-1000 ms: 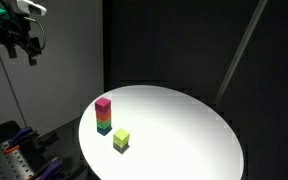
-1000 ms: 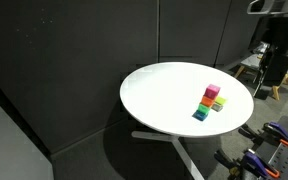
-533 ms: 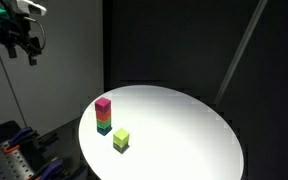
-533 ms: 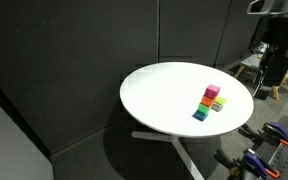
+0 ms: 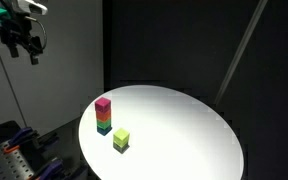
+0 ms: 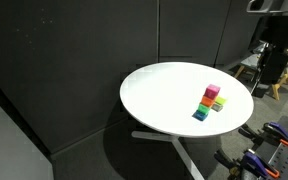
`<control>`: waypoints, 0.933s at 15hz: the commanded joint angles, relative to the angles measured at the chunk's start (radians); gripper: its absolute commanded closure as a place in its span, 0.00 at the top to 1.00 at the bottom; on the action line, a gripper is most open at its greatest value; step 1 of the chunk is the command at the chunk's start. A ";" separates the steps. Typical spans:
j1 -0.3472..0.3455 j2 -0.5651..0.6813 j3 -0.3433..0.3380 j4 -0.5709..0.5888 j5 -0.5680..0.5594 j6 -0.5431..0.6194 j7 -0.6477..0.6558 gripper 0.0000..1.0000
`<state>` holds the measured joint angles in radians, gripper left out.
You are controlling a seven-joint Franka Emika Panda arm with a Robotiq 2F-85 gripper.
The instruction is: Put the yellow block on top of the pink block
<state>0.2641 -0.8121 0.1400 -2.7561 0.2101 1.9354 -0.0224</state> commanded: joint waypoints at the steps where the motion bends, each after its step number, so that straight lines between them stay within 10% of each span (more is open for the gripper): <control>1: -0.021 -0.002 0.004 -0.003 -0.006 0.049 0.004 1.00; 14: -0.227 0.024 -0.016 -0.009 -0.063 0.280 0.131 1.00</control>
<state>0.0850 -0.8027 0.1269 -2.7680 0.1864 2.1651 0.0370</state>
